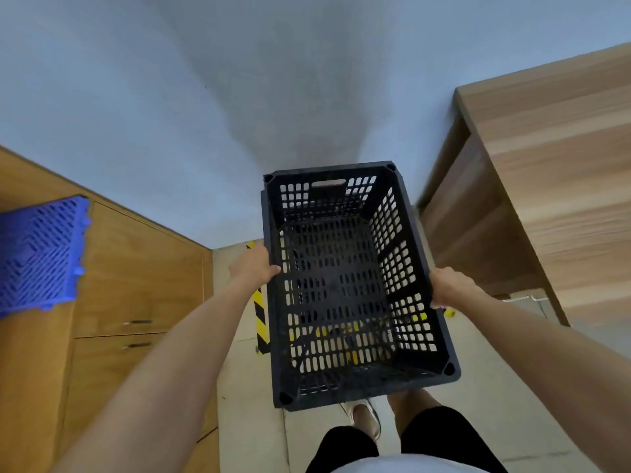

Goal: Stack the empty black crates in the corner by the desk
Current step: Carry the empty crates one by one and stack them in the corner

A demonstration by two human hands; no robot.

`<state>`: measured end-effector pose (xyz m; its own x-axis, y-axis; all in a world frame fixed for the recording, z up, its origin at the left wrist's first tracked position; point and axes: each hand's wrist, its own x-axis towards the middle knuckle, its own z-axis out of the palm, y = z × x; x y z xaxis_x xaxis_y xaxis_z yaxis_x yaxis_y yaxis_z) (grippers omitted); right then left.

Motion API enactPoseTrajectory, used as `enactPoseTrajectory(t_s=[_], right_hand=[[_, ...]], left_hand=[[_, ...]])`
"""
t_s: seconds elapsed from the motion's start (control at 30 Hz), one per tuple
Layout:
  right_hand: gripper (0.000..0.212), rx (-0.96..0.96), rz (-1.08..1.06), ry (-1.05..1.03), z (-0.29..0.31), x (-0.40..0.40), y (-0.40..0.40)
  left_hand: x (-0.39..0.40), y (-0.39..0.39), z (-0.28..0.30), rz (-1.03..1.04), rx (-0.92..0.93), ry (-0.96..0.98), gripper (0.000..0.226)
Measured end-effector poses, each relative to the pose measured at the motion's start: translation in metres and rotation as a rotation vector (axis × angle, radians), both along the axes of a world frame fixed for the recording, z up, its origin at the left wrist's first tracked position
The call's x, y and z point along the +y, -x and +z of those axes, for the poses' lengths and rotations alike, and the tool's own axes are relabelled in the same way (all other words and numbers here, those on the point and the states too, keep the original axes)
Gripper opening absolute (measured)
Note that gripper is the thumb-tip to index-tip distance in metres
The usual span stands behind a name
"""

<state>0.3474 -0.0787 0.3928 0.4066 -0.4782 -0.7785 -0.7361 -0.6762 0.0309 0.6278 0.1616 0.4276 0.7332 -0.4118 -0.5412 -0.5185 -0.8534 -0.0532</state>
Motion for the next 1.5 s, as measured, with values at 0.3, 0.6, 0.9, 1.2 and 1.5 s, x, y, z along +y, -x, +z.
enactPoseTrajectory(t_s=[0.3,0.6,0.9,1.2,1.5], right_hand=[[0.043,0.043,0.071,-0.050,-0.039,-0.069,-0.056],[0.038,0.079,-0.034,-0.066,-0.089,-0.104,-0.101],[0.032,0.055,-0.098,0.011,-0.133,-0.095,-0.128],[0.037,0.076,0.014,0.019,-0.142,-0.075,-0.152],[0.019,0.001,-0.033,0.062,-0.149,-0.055,-0.159]], left_hand=[[-0.046,-0.041,-0.049,0.150,0.209,-0.114,0.055],[-0.077,-0.083,-0.109,0.126,0.163,-0.088,0.049],[-0.076,-0.123,-0.159,0.094,0.172,-0.050,0.043],[-0.057,-0.145,-0.181,0.159,0.234,-0.026,0.054],[-0.041,-0.153,-0.187,0.172,0.280,-0.025,0.059]])
